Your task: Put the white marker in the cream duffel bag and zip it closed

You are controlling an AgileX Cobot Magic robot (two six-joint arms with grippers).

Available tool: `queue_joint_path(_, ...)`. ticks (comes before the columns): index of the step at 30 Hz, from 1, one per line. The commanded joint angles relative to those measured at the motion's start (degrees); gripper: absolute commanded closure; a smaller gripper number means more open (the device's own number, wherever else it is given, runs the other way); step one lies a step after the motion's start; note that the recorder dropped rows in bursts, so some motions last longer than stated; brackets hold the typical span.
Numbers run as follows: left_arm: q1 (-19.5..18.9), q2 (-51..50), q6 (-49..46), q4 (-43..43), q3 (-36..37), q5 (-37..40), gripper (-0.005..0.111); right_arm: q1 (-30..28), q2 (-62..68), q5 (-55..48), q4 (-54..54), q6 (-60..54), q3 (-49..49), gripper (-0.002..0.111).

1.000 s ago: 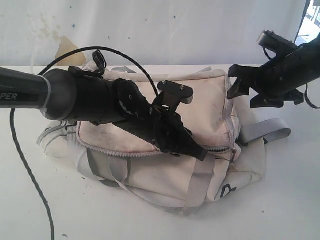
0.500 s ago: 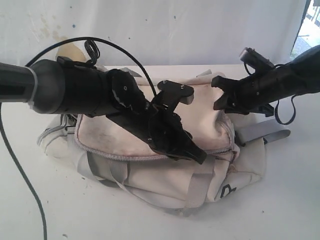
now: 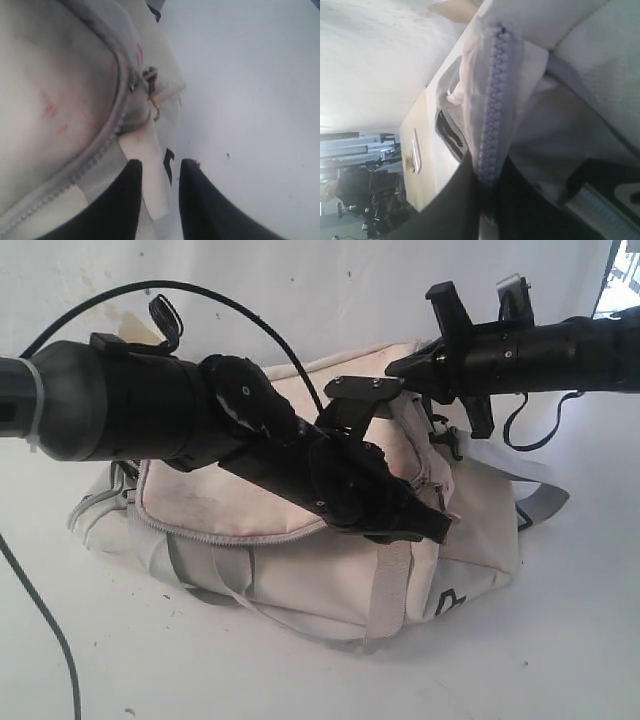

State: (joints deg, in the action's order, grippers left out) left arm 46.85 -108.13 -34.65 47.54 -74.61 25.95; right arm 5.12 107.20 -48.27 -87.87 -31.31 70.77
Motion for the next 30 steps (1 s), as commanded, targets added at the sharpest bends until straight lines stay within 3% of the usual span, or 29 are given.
queue_joint_path(1,0.40,0.20,-0.50,5.23,-0.17,-4.76,0.074,-0.17,-1.76,-5.13,1.38,3.71,0.62,0.108)
queue_joint_path(6,0.40,0.09,0.38,16.53,-0.17,-6.78,0.056,-0.17,-1.97,-8.03,2.85,3.75,0.62,0.108)
queue_joint_path(9,0.95,-0.38,0.27,16.70,-0.17,-4.43,0.050,-0.17,-1.97,-8.56,2.85,5.21,0.62,0.108)
queue_joint_path(15,3.26,-1.63,1.68,13.62,-0.17,-4.40,0.050,-0.17,-2.06,-9.96,2.62,7.33,0.62,0.108)
queue_joint_path(18,3.95,-1.50,8.41,8.27,-0.17,-3.77,0.052,-0.17,-2.48,-9.75,2.40,7.57,0.62,0.108)
queue_joint_path(25,3.87,-1.50,38.04,-17.53,-0.17,-4.43,0.055,-0.17,-2.59,-9.46,2.51,7.57,0.62,0.108)
queue_joint_path(27,3.87,-1.50,44.28,-19.56,-0.17,-5.87,0.055,-0.17,-2.59,-8.90,2.51,7.57,0.62,0.108)
queue_joint_path(30,4.10,-1.50,45.26,-18.84,-0.17,-9.86,0.055,-0.17,-2.59,-8.33,2.51,7.57,0.62,0.108)
